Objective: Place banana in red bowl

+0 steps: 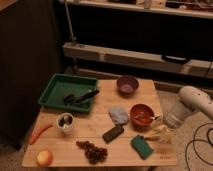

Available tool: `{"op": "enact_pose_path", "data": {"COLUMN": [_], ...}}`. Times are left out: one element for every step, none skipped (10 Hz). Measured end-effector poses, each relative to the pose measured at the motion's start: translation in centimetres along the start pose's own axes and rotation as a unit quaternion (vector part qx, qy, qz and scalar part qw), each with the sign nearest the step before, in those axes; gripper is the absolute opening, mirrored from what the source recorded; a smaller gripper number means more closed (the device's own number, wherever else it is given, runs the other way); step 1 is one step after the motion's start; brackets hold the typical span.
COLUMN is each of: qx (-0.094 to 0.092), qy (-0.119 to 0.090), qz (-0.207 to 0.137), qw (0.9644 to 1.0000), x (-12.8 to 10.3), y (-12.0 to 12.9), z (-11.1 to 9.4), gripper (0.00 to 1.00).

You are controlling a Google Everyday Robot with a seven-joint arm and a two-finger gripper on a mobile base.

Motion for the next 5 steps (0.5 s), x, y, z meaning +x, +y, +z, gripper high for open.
{"op": "enact_pose_path", "data": {"qx": [-0.002,-0.004,-0.006,-0.008,-0.011], "qy": [0.001,0.002,0.003,0.003,0.003], "qz": [0.0,-0.002,-0.003,-0.003,-0.003], "qw": [1.0,1.0,1.0,1.0,0.9999], "x": [-0.04,-0.23,-0.32,-0.28,-0.2], "y": [-0.21,-0.49,-0.71,-0.81,-0.94], "z": [0.2,0.36,0.6,0.78,1.02], "gripper": [0.63,0.63,0.63,0.63,0.63]}}
